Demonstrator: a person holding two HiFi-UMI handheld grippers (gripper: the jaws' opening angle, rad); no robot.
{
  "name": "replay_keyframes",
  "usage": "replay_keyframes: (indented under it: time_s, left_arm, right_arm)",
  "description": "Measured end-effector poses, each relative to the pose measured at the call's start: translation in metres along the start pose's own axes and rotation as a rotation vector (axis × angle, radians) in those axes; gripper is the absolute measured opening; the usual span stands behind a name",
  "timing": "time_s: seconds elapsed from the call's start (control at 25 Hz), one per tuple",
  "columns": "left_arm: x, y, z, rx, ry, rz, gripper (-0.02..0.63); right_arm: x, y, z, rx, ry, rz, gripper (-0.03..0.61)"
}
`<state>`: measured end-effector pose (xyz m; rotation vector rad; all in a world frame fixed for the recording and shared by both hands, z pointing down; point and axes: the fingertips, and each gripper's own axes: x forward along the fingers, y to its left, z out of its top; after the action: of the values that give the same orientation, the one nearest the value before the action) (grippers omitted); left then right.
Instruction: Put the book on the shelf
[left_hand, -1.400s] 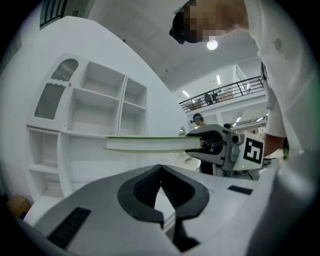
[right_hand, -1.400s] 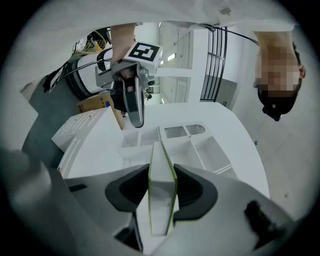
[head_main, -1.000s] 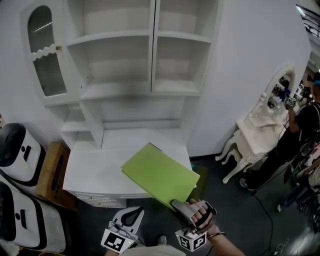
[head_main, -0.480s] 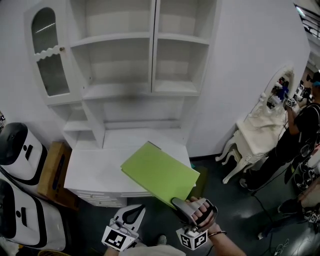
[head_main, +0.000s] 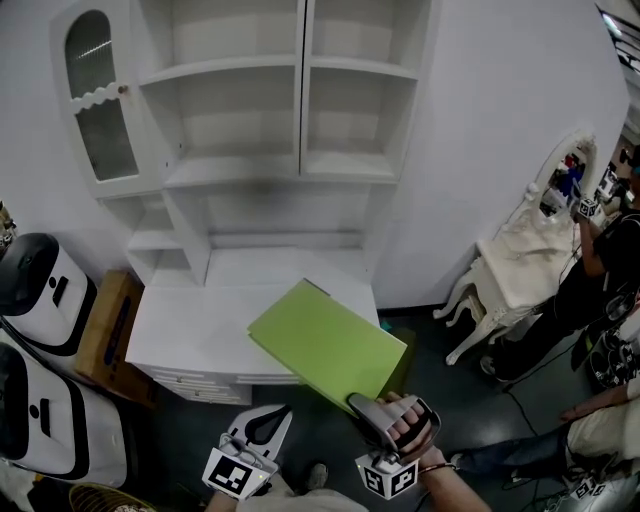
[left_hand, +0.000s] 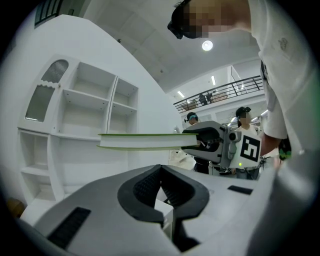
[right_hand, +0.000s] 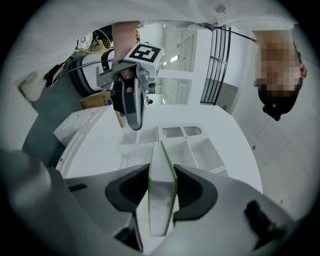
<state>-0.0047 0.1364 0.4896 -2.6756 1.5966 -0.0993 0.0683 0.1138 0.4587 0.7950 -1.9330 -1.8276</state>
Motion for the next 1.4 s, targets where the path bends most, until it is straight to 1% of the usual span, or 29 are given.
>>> replay_keyframes:
  time_s: [0.16,0.4,0.6,0.76,1.08,1.4]
  left_arm:
    - [0.002,0.004,-0.003,0.008,0.007,0.003,0.009]
    - [0.017,0.027,-0.003,0.019,-0.001,-0.010,0.009]
    - [0.037,0.056,0.000,0.023,-0.015,-0.031,0.009]
    - [0.052,0.082,0.004,0.045,-0.024,-0.051,0.009]
    - [0.068,0.137,0.012,0.058,-0.046,-0.081,0.009]
    - [0.073,0.180,0.009,0.020,-0.044,-0.117,0.009]
  right_arm:
    - [0.004,0.004,-0.002,0.005,-0.004,0.002,0.150]
    - [0.025,0.007,-0.011,-0.009,0.015,0.006,0.150]
    - [0.049,0.006,-0.021,-0.023,0.040,0.008,0.152]
    - [0.073,0.005,-0.028,-0.029,0.059,0.001,0.150]
    - [0.124,0.001,-0.032,-0.043,0.090,-0.004,0.150]
    - [0.164,0.003,-0.032,-0.049,0.140,-0.002,0.150]
